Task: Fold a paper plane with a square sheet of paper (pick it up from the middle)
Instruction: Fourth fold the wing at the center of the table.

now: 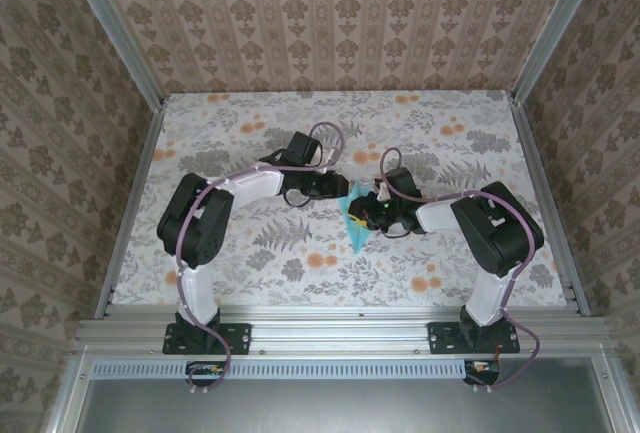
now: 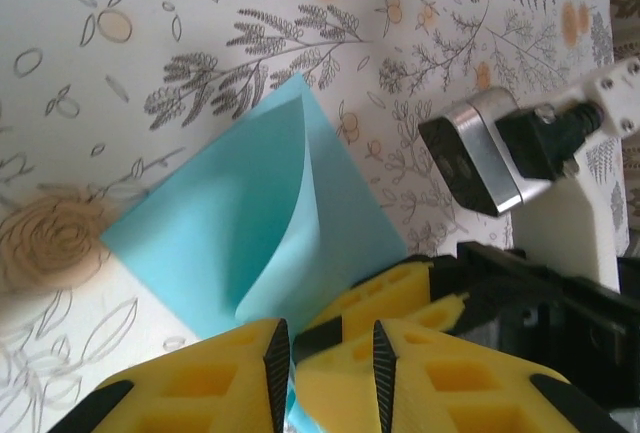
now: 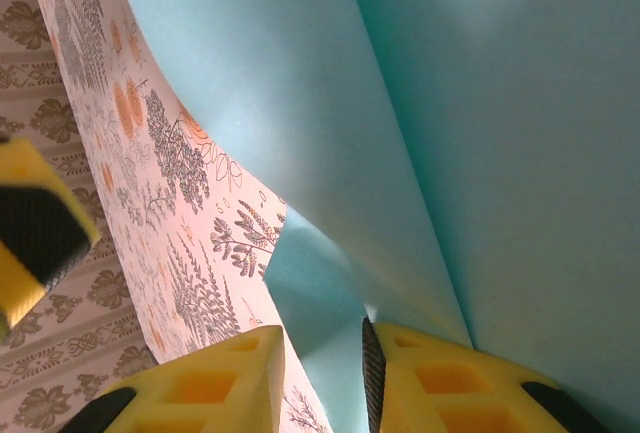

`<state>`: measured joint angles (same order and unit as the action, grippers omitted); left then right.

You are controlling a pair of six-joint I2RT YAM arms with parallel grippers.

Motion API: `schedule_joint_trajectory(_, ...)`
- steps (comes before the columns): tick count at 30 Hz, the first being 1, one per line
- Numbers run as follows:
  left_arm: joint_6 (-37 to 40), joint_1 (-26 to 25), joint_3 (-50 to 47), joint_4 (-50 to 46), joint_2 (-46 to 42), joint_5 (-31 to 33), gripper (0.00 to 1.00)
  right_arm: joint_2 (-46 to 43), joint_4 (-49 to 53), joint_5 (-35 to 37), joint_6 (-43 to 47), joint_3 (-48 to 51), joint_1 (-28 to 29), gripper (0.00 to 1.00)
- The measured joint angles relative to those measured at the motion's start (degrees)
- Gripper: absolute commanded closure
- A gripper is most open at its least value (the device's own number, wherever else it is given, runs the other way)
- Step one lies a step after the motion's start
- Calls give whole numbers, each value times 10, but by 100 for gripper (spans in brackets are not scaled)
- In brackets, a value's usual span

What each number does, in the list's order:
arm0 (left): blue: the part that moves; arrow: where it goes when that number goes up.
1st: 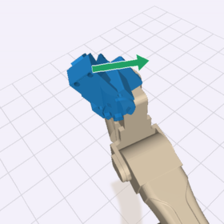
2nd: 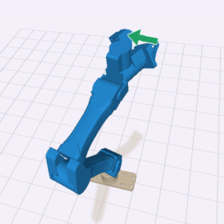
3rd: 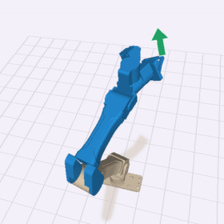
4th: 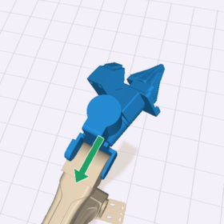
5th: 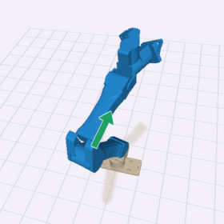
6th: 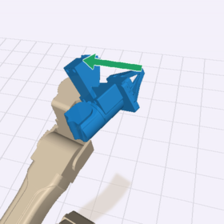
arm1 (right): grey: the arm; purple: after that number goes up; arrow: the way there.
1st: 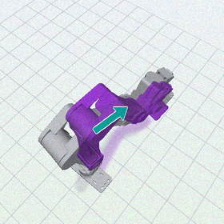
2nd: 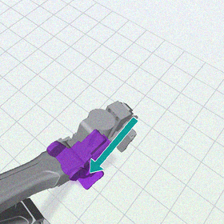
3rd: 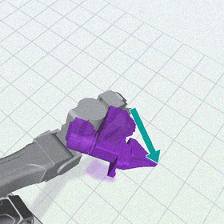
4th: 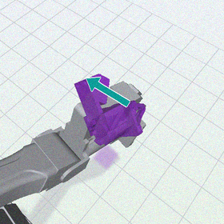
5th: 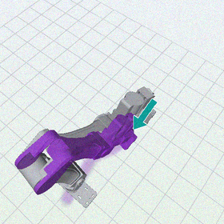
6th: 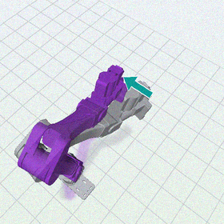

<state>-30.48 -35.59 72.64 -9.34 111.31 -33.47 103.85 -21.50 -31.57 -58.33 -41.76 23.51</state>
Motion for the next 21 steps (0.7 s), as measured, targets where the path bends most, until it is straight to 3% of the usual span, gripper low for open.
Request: schedule_joint_trajectory(21, 22, -11, 51, -24, 90, -38, 86, -2, -23, 8, -2, 18, 0, 80)
